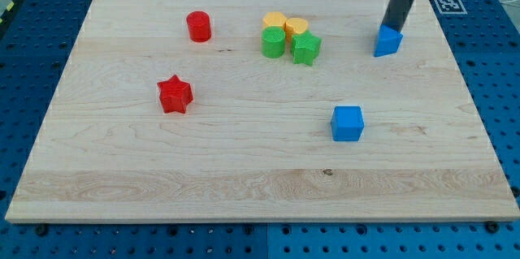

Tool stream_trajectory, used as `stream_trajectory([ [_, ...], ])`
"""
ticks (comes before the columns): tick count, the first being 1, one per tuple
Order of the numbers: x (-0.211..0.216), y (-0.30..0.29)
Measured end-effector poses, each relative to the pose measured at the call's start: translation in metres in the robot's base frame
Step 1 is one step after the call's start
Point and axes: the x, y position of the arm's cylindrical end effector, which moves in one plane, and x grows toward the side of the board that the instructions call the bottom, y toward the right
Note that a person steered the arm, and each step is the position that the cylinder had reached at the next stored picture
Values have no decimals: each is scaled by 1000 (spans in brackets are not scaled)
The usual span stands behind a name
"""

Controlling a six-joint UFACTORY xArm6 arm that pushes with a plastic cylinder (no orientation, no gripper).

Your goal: Push blue triangle to the blue cube

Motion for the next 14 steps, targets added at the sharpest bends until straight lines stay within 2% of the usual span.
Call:
stream_trajectory([
  [1, 15, -4],
  [3, 78, -12],
  [5, 132, -47],
  [6, 138, -68],
  [9, 134, -65],
  [12, 84, -65],
  [14, 97, -72],
])
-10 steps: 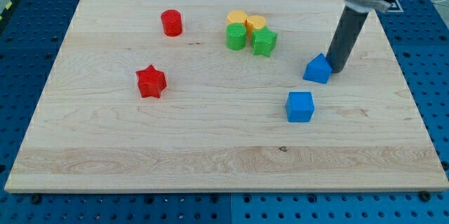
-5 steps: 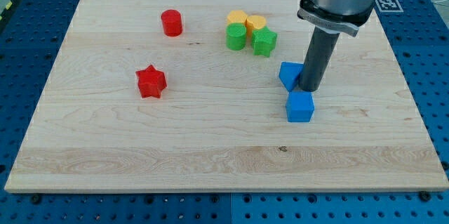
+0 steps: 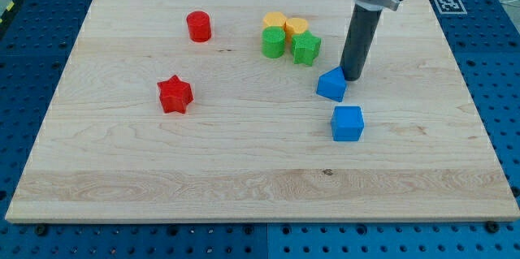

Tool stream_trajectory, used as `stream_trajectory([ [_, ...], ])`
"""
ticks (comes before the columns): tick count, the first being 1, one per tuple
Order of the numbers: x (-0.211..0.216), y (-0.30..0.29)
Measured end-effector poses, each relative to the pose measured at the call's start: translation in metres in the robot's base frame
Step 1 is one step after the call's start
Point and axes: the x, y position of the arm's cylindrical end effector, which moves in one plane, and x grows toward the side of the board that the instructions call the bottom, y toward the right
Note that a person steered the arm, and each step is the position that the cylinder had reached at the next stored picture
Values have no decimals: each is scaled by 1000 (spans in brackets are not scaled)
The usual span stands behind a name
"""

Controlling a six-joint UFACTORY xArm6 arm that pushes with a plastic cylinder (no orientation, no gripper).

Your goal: Push blue triangle to the blue cube

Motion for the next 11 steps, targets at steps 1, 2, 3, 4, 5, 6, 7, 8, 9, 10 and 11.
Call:
stream_trajectory([
  [1, 24, 0],
  [2, 28, 0],
  [3, 1, 0],
  [4, -27, -2],
  [5, -32, -16],
  [6, -27, -30],
  [7, -20, -35],
  [8, -6, -35],
  [9, 17, -35],
  [10, 37, -35],
  [11, 31, -46],
])
